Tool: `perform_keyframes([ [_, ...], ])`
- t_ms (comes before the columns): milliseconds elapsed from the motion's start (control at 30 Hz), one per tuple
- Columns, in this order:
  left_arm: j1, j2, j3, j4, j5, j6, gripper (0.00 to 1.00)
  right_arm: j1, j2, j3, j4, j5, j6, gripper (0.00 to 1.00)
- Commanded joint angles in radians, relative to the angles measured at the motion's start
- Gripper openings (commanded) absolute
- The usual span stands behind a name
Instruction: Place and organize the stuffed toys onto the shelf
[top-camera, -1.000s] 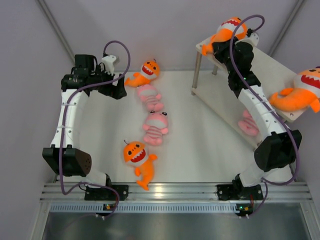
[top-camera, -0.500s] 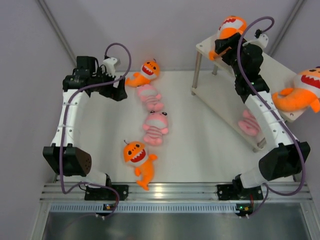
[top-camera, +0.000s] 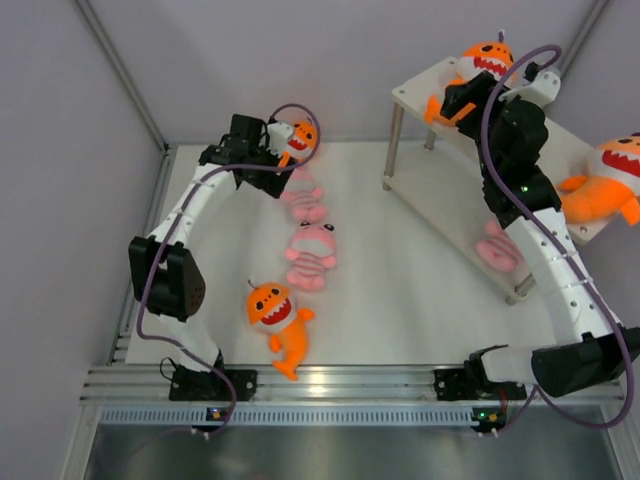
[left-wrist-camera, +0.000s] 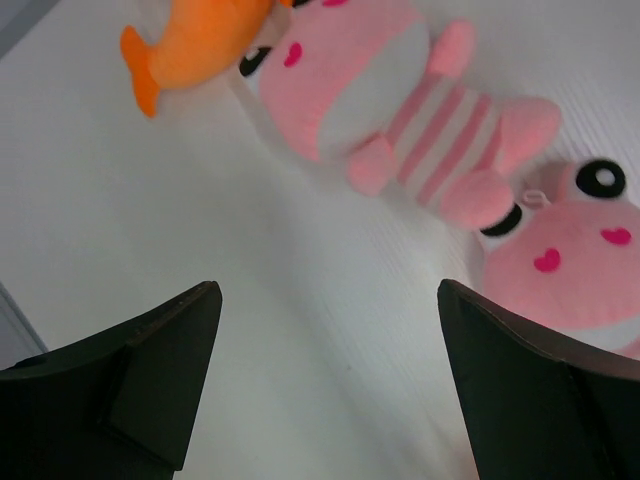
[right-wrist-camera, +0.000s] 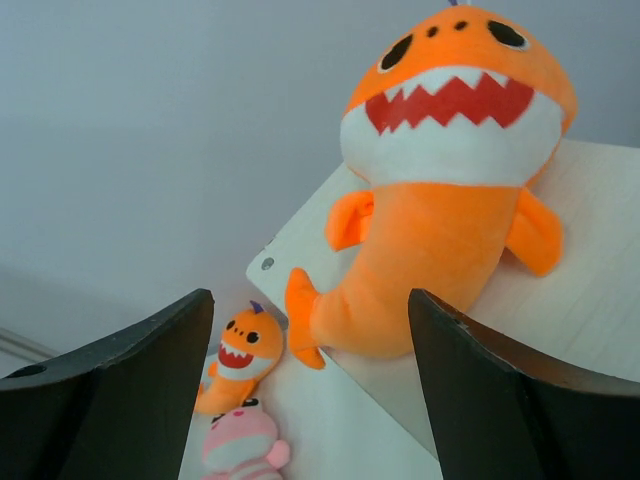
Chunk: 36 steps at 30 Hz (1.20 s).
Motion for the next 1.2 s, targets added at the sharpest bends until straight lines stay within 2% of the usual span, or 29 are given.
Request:
perform_keyframes([
  [0,-0.008,0.111,0.117,0.206,-0.155,-0.045,0.95,0.019,-0.04,-0.011,-0.026,0.063,-0.08,0.79],
  [67,-0.008,0.172,0.177,0.287,-0.215,-0.097,0.97,0.019,-0.049,-0.024,-0.023,0.063,-0.086,0.79],
  [200,-0.008,0.327,0.217,0.462,-0.218,-0.131,0.99,0.021,-0.039,-0.011,-0.023,0.049,-0.105,0.79],
  [400,0.021,0.578,0.508,0.486,-0.222,-0.182,0.99,0.021,-0.022,0.017,-0.05,0.017,-0.137,0.79],
  [433,0.035,0.609,0.58,0.486,-0.208,-0.202,0.99,0.021,-0.022,0.012,-0.049,0.017,-0.143,0.79],
  [567,0.063,0.722,0.703,0.487,-0.108,-0.228,0.99,0.021,-0.028,0.012,-0.056,0.024,-0.177,0.79],
  [967,0.063,0.84,0.711,0.506,0.133,-0.124,0.98,0.021,-0.034,-0.003,-0.043,0.009,-0.2,0.79],
  [1033,0.064,0.849,0.708,0.499,0.194,-0.114,0.9,0.021,-0.045,-0.014,-0.04,0.003,-0.201,0.79],
  [1067,0.064,0.858,0.709,0.493,0.232,-0.108,0.8,0.021,-0.051,-0.024,-0.037,0.002,-0.2,0.79],
  [1133,0.064,0.869,0.709,0.466,0.245,-0.097,0.7,0.022,-0.06,-0.035,-0.032,0.003,-0.2,0.79],
  [1167,0.064,0.87,0.711,0.457,0.254,-0.097,0.62,0.022,-0.068,-0.035,-0.033,0.006,-0.203,0.79],
])
